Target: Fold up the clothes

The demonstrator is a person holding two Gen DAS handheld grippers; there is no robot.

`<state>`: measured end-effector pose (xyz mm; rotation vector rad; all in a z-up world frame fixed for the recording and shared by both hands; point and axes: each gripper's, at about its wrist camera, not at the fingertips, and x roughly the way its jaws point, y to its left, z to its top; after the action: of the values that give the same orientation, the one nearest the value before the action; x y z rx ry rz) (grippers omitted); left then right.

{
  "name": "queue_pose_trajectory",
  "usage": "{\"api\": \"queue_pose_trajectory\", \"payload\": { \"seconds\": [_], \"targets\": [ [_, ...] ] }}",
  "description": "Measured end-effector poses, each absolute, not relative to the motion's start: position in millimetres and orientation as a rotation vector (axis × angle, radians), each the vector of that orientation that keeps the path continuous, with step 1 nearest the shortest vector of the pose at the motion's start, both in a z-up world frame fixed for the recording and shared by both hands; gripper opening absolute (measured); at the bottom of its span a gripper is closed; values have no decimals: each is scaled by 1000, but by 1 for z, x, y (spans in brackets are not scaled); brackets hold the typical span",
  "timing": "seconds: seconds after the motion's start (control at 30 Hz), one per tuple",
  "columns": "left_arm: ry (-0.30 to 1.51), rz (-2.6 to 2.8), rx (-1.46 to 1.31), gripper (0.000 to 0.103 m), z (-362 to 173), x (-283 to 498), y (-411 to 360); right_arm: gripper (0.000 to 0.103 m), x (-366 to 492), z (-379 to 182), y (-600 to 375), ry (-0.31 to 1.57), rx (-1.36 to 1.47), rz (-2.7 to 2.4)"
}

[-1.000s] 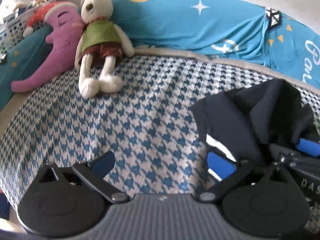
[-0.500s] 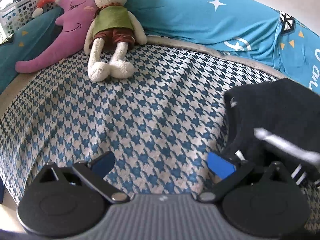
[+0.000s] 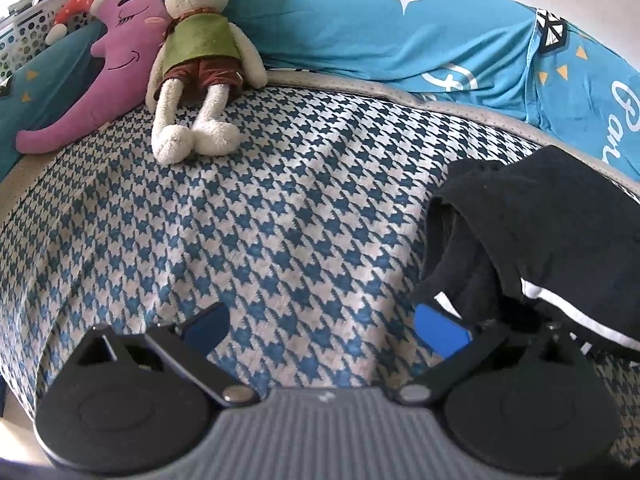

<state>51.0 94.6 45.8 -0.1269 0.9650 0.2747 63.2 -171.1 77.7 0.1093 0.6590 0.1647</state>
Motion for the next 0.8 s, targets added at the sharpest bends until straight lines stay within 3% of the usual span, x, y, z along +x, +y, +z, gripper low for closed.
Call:
{"api": "queue_pose_trajectory", "payload": {
  "seconds": [0.1,0.3,0.6,0.67,0.73,0.8],
  "targets": [
    [965,272,-123,103,45,52,92,39,55,75,-168,696,96,252],
    [967,269,-121,103,43,53,87,57,41,61,-155,718,8,349],
    [986,249,-88,103,37,56,74,58,61,35,-139,770,-37,319],
    [989,240,-85,103,36,56,71,54,62,33,-136,767,-56,307],
    [990,231,-80,103,35,55,69,34,64,33,-134,762,-67,289],
    [991,222,-73,103,35,55,66,19,66,35,-136,755,-49,289]
  ]
}}
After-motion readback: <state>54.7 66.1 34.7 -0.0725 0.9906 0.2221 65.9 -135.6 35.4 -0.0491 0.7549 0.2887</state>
